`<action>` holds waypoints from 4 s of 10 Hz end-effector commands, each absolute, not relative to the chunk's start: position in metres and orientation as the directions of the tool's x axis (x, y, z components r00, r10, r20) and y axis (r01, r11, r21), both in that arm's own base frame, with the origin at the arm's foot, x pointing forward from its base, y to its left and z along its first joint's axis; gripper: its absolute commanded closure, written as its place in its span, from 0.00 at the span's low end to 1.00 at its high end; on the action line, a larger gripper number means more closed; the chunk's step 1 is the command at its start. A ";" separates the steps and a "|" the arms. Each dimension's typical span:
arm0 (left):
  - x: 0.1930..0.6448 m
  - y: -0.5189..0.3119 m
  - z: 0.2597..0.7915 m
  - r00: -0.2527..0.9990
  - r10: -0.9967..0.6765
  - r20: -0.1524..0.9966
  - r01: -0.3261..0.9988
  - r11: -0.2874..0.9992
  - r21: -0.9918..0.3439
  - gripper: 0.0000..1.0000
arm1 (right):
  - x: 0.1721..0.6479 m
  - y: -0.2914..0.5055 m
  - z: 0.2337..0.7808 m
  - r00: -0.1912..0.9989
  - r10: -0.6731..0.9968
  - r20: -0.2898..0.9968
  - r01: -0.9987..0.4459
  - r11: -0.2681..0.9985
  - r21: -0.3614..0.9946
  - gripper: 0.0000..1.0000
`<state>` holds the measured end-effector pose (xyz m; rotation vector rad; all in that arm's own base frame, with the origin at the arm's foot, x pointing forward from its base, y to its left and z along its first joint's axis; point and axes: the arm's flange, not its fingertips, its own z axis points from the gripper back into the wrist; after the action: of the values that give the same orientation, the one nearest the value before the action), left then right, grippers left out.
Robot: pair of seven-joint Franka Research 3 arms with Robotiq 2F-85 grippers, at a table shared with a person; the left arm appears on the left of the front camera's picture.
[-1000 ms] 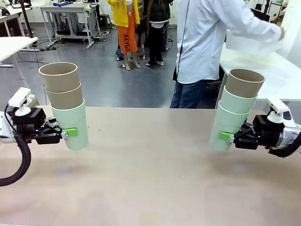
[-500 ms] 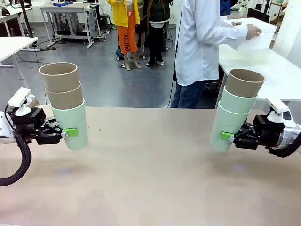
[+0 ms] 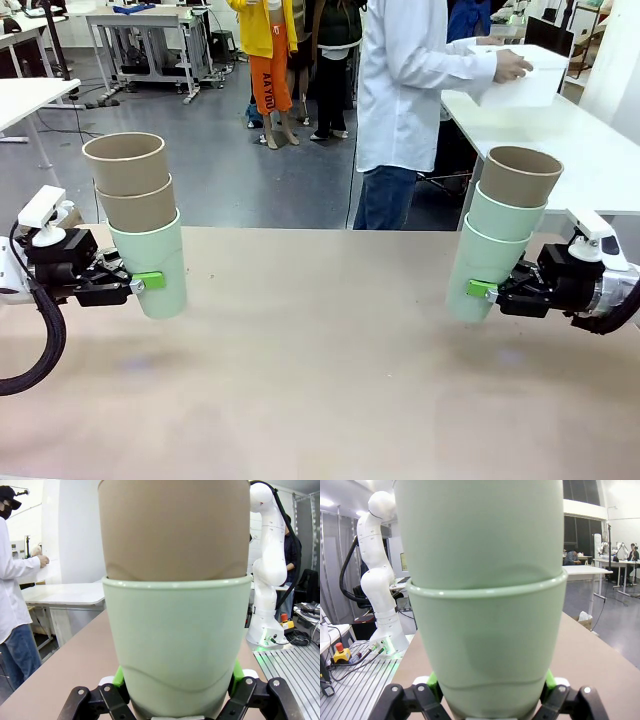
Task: Stack the cups and store them in the basket.
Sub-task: Place the stack of Reusable plastic cups into the Pantry Basket.
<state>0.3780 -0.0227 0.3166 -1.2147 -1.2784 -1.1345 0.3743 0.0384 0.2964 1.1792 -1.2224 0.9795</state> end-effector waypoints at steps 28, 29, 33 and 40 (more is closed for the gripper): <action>0.378 -0.024 0.322 -0.002 0.069 0.998 0.999 0.053 -0.002 0.15 | 0.375 0.038 0.301 0.107 -0.058 0.993 -0.980 0.161 0.115 0.15; 0.378 -0.024 0.322 -0.002 0.069 0.998 0.999 0.053 -0.002 0.15 | 0.375 0.038 0.301 0.107 -0.058 0.993 -0.980 0.161 0.115 0.15; 0.378 -0.024 0.322 -0.002 0.069 0.998 0.999 0.053 -0.002 0.15 | 0.375 0.038 0.301 0.107 -0.058 0.993 -0.980 0.161 0.115 0.15; 0.378 -0.024 0.322 -0.002 0.069 0.998 0.999 0.053 -0.002 0.15 | 0.375 0.038 0.301 0.107 -0.058 0.993 -0.980 0.161 0.115 0.15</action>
<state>0.3780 -0.0227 0.3166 -1.2147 -1.2784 -1.1345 0.3743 0.0384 0.2964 1.1792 -1.2224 0.9795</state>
